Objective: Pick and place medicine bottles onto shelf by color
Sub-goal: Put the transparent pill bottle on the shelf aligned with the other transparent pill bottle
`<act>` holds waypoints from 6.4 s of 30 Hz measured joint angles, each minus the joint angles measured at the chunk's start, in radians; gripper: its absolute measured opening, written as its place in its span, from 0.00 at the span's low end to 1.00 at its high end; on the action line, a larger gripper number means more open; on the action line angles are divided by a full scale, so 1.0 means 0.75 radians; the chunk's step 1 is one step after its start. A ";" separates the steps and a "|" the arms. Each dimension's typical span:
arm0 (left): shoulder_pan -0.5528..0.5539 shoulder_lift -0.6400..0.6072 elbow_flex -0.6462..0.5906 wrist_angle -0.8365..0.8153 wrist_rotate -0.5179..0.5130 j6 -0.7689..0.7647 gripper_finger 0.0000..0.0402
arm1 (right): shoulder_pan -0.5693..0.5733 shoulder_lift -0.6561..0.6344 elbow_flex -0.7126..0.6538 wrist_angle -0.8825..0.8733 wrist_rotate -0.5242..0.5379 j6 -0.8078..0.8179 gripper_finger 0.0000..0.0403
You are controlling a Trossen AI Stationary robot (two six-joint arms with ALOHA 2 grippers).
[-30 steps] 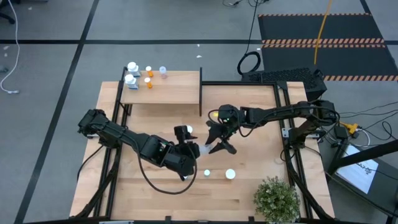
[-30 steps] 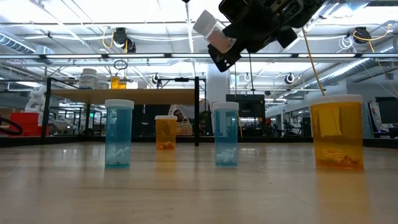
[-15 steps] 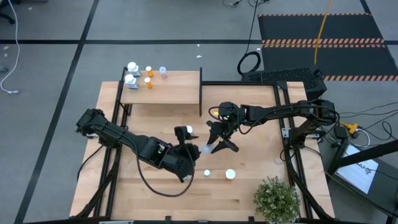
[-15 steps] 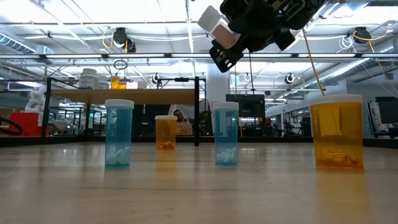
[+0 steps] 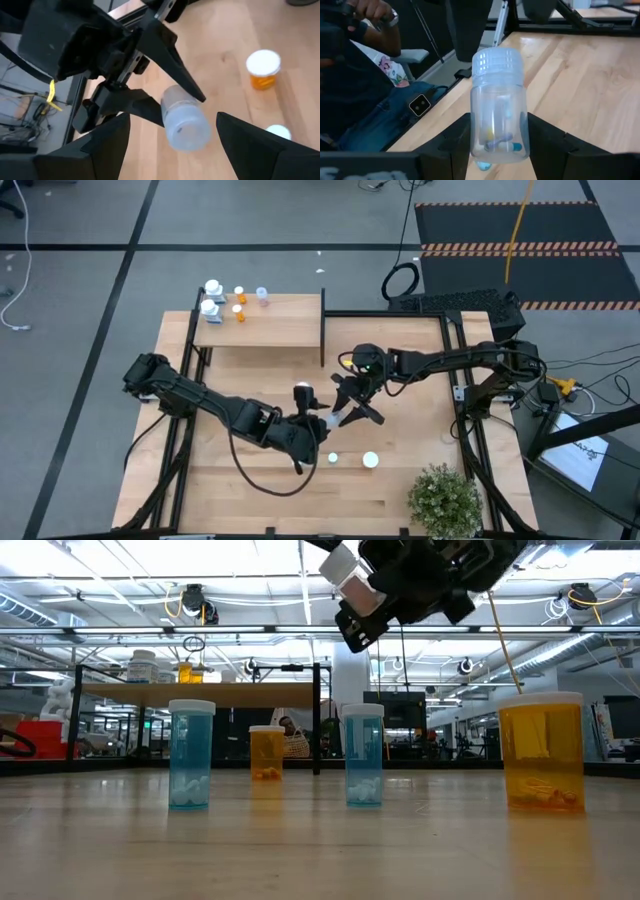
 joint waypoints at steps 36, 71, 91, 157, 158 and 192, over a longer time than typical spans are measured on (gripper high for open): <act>0.078 -0.009 0.071 0.059 0.125 0.069 0.74 | -0.107 0.000 -0.154 0.434 -0.268 0.133 0.40; 0.108 0.003 0.072 -0.050 0.200 0.063 0.50 | -0.048 0.001 -0.154 0.514 -0.085 0.221 0.40; 0.096 0.005 0.070 -0.108 0.131 0.037 0.38 | -0.050 0.001 -0.154 0.545 -0.063 0.276 0.40; 0.863 -0.416 0.224 -0.930 0.434 -0.492 0.39 | -0.108 -0.498 -0.363 0.053 0.812 -0.471 0.74; 0.888 -0.415 0.224 -0.966 0.447 -0.494 0.40 | -0.108 -0.498 -0.363 0.061 0.812 -0.480 0.74; 1.347 -0.231 0.224 -1.045 0.691 0.227 0.40 | -0.109 -0.498 -0.363 -0.004 0.810 -0.493 0.74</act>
